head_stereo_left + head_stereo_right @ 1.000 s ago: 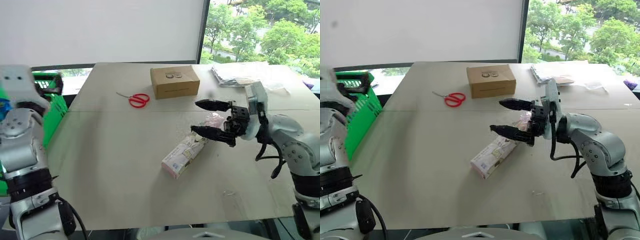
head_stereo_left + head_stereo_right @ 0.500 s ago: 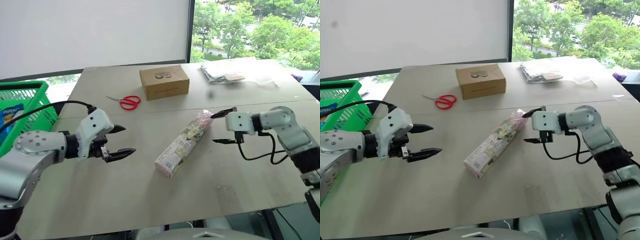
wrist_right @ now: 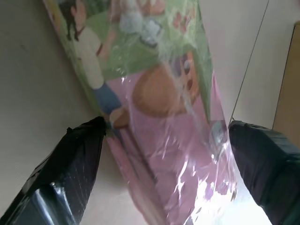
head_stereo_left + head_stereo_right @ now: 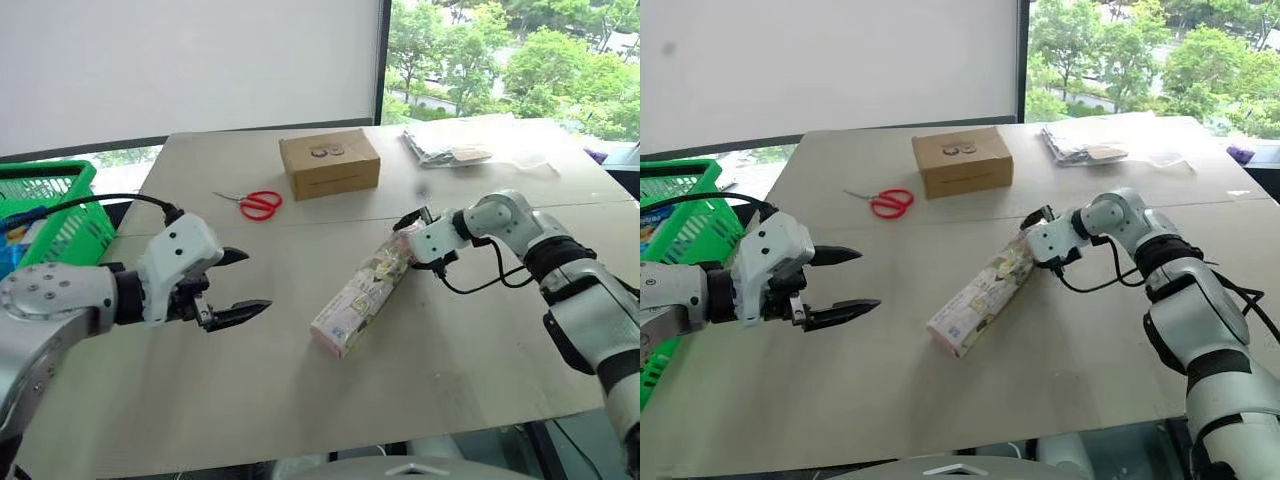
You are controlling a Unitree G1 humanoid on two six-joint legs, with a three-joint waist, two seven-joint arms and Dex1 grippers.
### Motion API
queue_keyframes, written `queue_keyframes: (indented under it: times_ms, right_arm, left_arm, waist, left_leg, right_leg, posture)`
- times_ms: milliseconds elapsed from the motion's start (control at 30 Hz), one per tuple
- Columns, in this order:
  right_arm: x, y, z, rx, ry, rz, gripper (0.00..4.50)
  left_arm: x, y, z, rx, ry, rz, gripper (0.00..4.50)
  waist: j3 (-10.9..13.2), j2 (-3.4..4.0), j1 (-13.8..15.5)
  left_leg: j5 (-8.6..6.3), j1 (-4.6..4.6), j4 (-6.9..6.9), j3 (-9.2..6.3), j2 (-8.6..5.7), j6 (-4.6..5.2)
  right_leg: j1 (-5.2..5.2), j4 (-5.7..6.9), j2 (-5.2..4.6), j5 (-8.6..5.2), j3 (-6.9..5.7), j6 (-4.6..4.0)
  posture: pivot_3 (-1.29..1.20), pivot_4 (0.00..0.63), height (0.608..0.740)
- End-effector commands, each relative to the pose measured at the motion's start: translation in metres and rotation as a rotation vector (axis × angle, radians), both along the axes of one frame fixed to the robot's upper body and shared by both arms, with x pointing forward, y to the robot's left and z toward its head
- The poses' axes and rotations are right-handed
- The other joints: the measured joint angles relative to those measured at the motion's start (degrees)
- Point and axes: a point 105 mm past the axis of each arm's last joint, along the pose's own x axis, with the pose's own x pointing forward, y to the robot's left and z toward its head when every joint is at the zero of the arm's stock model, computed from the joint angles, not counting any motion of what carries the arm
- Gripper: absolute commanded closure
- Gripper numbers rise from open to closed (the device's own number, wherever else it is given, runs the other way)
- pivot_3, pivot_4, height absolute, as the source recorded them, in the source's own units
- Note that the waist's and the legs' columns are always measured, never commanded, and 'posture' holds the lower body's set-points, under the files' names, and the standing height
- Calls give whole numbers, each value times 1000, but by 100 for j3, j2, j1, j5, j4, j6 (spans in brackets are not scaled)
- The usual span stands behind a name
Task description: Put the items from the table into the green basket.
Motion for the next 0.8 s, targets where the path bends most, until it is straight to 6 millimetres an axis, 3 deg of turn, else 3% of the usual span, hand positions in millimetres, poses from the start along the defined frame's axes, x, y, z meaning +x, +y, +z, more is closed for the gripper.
queue_keyframes:
  times_ms: [33,300,367,567,800]
  right_arm:
    - [6,7,13,17,-50,20,817]
    - [3,5,13,76,-18,15,4416]
    - [1,7,17,143,11,-1,4462]
    - [-8,24,54,495,206,-48,4462]
    - [-37,39,78,743,481,-105,4462]
  left_arm:
    - [-2,3,7,15,-33,21,0]
    - [-1,1,5,-18,-27,21,0]
    - [1,-2,7,-72,-36,12,0]
    - [7,-5,18,-289,-73,7,0]
    - [22,2,45,-601,-166,43,0]
  waist:
    - [0,0,32]
    - [1,2,49]
    - [0,3,54]
    - [1,5,16]
    - [-2,3,54]
  left_leg:
    - [1,0,0,-3,-1,-1]
    - [10,7,0,-8,0,-17]
    - [10,8,-1,-9,0,-17]
    - [13,3,0,-14,3,-22]
    - [1,-3,0,-33,1,-1]
  right_leg:
    - [0,1,0,0,-2,0]
    - [1,11,6,2,-3,-7]
    - [1,13,7,3,-3,-8]
    - [3,11,3,6,-5,-8]
    - [3,9,-30,6,-23,-9]
  posture:
    - [233,0,724]
    - [212,0,724]
    - [212,0,724]
    - [160,0,724]
    - [113,0,724]
